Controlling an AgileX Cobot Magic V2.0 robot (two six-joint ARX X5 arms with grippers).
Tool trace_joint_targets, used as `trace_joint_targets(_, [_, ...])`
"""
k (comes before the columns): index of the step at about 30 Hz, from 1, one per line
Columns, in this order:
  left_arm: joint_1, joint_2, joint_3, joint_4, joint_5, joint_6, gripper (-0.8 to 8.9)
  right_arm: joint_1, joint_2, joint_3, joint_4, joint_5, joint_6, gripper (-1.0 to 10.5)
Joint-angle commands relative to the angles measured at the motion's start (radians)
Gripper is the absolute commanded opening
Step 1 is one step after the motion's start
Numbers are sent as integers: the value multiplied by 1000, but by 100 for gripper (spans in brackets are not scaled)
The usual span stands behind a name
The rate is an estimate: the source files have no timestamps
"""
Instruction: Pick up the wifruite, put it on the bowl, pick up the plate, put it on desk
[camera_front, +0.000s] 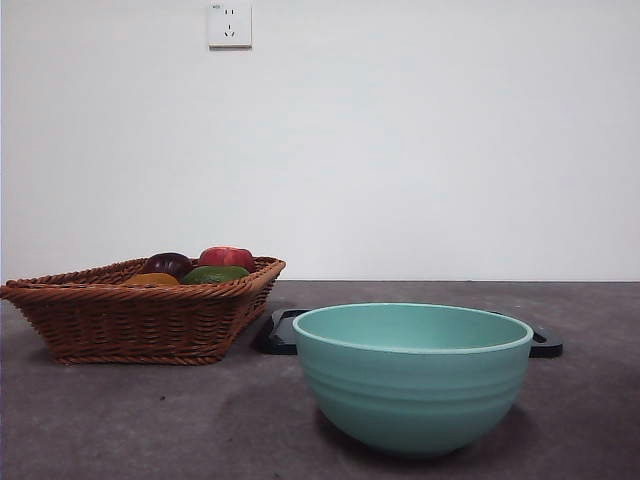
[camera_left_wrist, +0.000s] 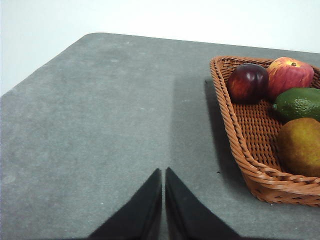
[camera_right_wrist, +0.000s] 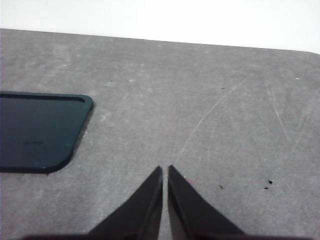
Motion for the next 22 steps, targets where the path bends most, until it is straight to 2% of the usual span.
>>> trace_joint_targets(1, [-1, -2, -20, -3, -5, 3, 9, -1, -1, -7, 13, -1, 17, 9])
trace_joint_targets(7, [-1, -2, -20, -3, -4, -15, 9, -1, -1, -7, 13, -2, 20, 10])
trace_joint_targets(9, [-1, -2, -20, -3, -3, -55, 9, -1, -1, -7, 13, -12, 48, 9])
trace_joint_targets(14, [-1, -2, -8, 19, 50, -57, 9, -1, -1, -2, 13, -56, 92, 9])
trace_joint_targets(18, [-9, 1, 50, 18, 71, -104, 9, 1, 0, 44, 5, -55, 172, 9])
trace_joint_targets(22, [-22, 5, 124, 18, 71, -210, 10, 14, 0, 114, 5, -52, 259, 9])
